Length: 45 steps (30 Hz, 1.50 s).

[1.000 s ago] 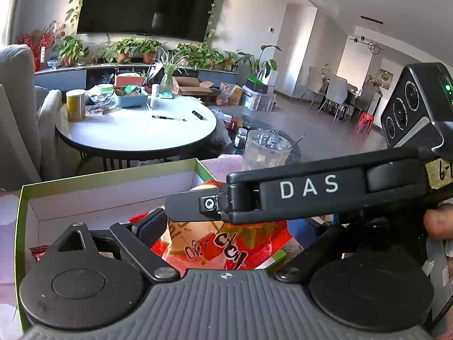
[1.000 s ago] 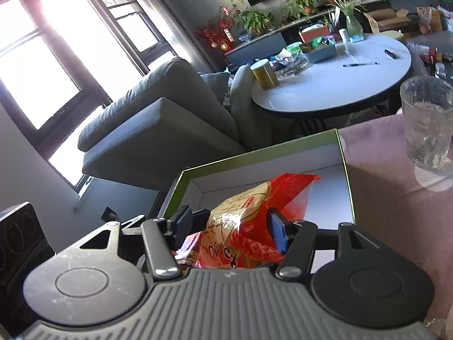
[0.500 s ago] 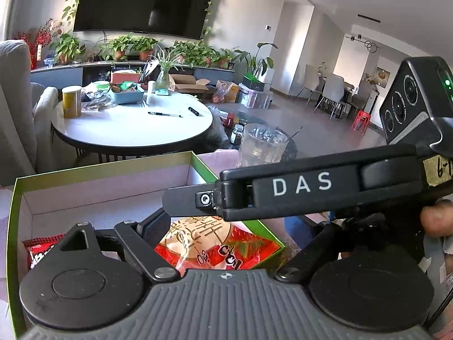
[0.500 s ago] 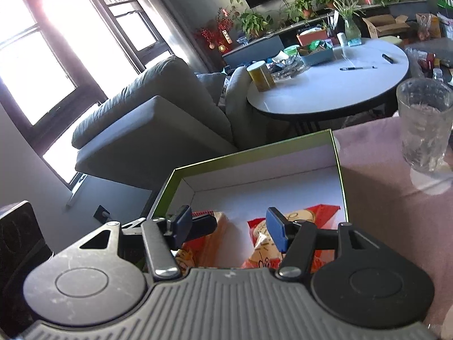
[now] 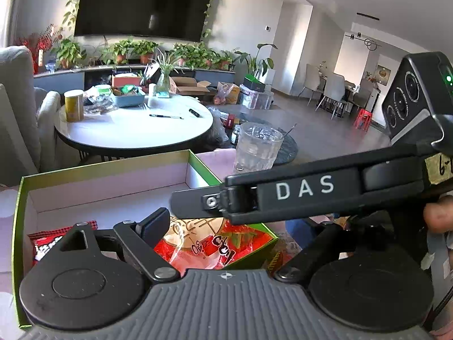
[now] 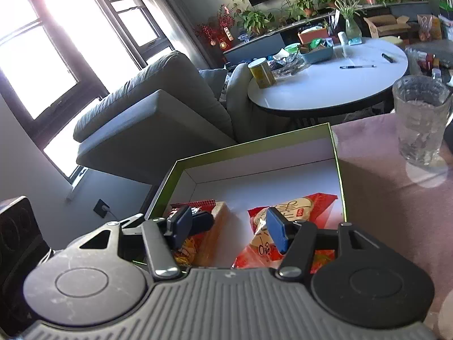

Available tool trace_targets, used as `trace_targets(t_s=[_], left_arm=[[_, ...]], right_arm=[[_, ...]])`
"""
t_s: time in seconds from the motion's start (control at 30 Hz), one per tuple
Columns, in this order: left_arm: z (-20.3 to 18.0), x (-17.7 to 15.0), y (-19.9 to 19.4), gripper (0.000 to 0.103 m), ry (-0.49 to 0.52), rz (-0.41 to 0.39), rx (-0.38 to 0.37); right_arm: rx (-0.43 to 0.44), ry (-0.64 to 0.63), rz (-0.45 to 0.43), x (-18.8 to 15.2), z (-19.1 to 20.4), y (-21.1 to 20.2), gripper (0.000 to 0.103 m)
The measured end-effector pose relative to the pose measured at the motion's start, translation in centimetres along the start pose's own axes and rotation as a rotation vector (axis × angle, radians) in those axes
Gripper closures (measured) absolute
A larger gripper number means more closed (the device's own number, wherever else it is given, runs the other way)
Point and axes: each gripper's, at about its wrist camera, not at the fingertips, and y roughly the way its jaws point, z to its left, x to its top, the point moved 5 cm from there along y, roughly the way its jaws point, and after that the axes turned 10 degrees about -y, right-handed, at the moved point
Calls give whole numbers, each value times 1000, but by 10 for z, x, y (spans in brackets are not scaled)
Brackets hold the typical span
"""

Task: Organize snacks
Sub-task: 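Place the bread bag into the green box and open the right gripper, then move the right gripper toward the red-and-yellow striped snack bag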

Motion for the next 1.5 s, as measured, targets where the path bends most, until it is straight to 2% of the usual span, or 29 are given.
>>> trace_targets(t_s=[0.17, 0.3, 0.53, 0.93, 1.03, 1.17, 1.27, 1.4, 1.5], left_arm=[[5, -10, -9, 15, 4, 3, 46], [16, -23, -14, 15, -53, 25, 63], [27, -39, -20, 15, -141, 56, 93], [23, -52, -38, 15, -159, 51, 100], [28, -56, -43, 15, -177, 47, 108], [38, -61, -50, 15, -213, 39, 133], [50, -66, -58, 14, -245, 29, 154], [67, -68, -69, 11, -301, 7, 176], [77, -68, -77, 11, -322, -10, 202]], right_arm=[[-21, -6, -13, -3, -3, -11, 39], [-51, 1, -10, -13, -12, -23, 39], [-103, 44, 45, -39, -31, -38, 39], [-204, 122, 125, -68, -53, -43, 39], [-189, 132, 162, -75, -53, -34, 38], [-128, 113, 175, -80, -38, -22, 37], [-85, 49, 172, -81, -17, -13, 37], [15, -59, 167, -82, 18, 0, 40], [33, -125, 130, -82, 33, 1, 40]])
